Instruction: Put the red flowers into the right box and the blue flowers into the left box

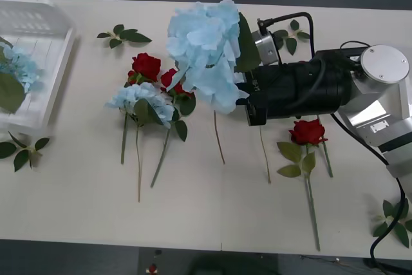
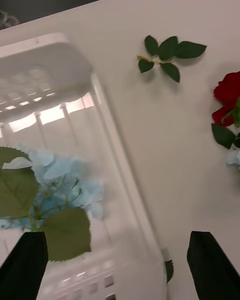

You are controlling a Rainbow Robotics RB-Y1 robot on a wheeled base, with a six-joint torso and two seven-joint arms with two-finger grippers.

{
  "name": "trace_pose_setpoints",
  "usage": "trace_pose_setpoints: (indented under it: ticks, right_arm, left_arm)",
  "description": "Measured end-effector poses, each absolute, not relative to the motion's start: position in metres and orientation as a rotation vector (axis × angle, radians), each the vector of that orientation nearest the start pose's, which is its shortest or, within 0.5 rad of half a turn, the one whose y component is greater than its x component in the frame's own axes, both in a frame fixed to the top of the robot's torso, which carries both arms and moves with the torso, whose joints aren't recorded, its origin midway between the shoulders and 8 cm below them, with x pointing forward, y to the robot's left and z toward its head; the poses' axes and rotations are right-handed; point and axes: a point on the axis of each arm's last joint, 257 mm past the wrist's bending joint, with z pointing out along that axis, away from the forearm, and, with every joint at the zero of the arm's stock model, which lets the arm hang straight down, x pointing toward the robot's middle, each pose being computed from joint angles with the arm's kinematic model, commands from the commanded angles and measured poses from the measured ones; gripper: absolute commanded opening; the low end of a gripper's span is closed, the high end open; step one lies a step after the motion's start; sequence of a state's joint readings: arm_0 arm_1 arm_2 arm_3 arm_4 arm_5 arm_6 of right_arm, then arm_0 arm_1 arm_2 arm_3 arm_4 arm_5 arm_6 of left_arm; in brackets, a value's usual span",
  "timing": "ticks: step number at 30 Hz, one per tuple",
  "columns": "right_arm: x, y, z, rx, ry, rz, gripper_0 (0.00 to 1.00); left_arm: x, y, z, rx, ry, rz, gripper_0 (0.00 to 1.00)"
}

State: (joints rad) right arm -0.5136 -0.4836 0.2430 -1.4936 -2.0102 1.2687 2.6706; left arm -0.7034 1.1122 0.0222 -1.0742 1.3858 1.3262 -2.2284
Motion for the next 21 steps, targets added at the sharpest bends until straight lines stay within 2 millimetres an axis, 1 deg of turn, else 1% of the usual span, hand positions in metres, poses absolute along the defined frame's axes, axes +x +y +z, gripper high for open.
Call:
trace_pose_setpoints:
  ticks: [3,8,10,13,14,16,18,21]
  right_arm:
    - [0.398,0.011,-0.088,-1.175,1.358,1.316,0.0]
    - [0.399,0.025,-0.091,-1.146,1.368,1.317,0.0]
    - [0.399,0.031,-0.091,-1.136,1.367,1.309,0.0]
    - [0.399,0.041,-0.089,-1.117,1.362,1.304,0.0]
    - [0.398,0.044,-0.087,-1.107,1.36,1.311,0.0]
    - [0.396,0.049,-0.086,-1.091,1.357,1.329,0.0]
    - [0.395,0.053,-0.087,-1.085,1.36,1.329,0.0]
    - [0.391,0.055,-0.089,-1.094,1.361,1.334,0.0]
  left_arm:
    - [0.56,0.413,-0.078,0.554,2.236,-0.299,0.81]
    - [0.568,0.339,-0.098,0.578,2.153,-0.528,0.81]
    - [0.565,0.308,-0.108,0.679,2.083,-0.569,0.81]
    - [0.547,0.263,-0.124,0.89,1.946,-0.574,0.81]
    - [0.54,0.251,-0.128,0.924,1.908,-0.584,0.81]
    - [0.523,0.229,-0.133,0.942,1.853,-0.623,0.81]
    - [0.503,0.21,-0.136,0.949,1.801,-0.657,0.81]
    - [0.47,0.191,-0.146,0.956,1.757,-0.694,0.81]
